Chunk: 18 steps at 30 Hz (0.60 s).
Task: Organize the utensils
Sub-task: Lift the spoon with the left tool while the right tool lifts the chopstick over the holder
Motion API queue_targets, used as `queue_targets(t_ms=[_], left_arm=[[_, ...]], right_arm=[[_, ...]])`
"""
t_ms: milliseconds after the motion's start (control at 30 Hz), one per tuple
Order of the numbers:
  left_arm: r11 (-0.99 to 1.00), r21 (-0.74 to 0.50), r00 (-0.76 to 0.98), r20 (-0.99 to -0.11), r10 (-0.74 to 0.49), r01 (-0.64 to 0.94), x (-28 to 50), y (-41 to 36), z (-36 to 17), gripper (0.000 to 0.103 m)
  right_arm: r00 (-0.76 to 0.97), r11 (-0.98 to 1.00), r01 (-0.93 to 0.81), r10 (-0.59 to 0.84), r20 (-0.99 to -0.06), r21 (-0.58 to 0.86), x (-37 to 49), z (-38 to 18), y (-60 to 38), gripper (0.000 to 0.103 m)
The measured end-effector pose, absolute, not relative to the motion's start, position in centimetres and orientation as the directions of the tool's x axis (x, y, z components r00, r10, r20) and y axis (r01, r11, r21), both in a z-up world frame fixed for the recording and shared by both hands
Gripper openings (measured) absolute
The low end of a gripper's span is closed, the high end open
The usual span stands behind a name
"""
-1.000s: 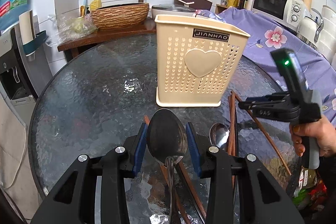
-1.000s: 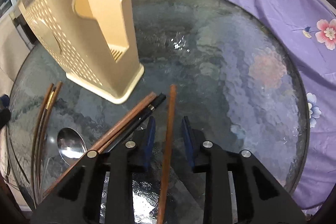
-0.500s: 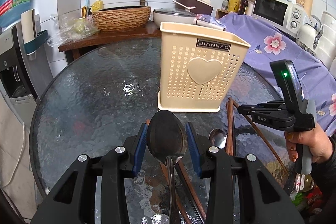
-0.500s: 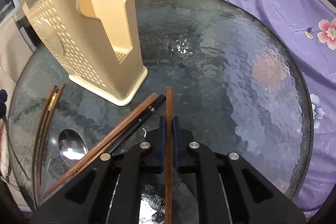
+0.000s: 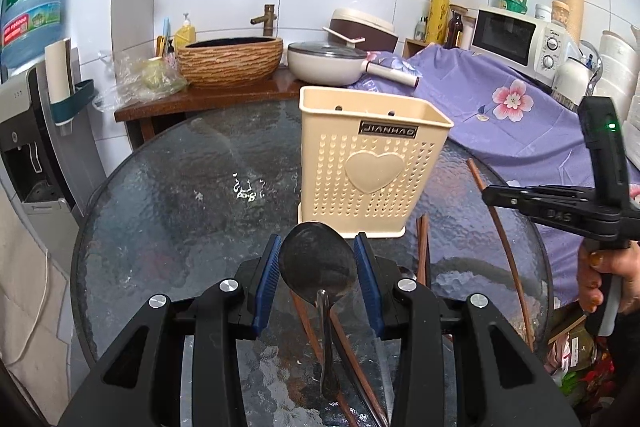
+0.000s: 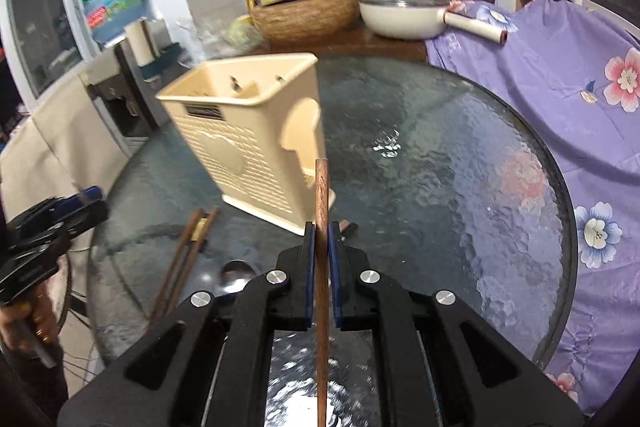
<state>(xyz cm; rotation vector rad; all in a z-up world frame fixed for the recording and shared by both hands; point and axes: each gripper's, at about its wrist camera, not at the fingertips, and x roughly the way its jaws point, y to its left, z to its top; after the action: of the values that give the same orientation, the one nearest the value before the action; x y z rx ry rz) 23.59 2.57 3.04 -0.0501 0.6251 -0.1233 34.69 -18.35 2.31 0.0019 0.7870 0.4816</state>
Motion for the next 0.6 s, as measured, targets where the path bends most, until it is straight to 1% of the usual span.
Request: queue_targets(t_ms=[600], left_arm=[[0.983, -0.116, 0.822, -0.539, -0.184, 0.143, 23.7, 2.6, 6.3, 0.036]], right_arm=[[0.639, 0.84, -0.498, 0.522, -0.564, 0.214, 30.6, 8.7, -19.5, 0.007]])
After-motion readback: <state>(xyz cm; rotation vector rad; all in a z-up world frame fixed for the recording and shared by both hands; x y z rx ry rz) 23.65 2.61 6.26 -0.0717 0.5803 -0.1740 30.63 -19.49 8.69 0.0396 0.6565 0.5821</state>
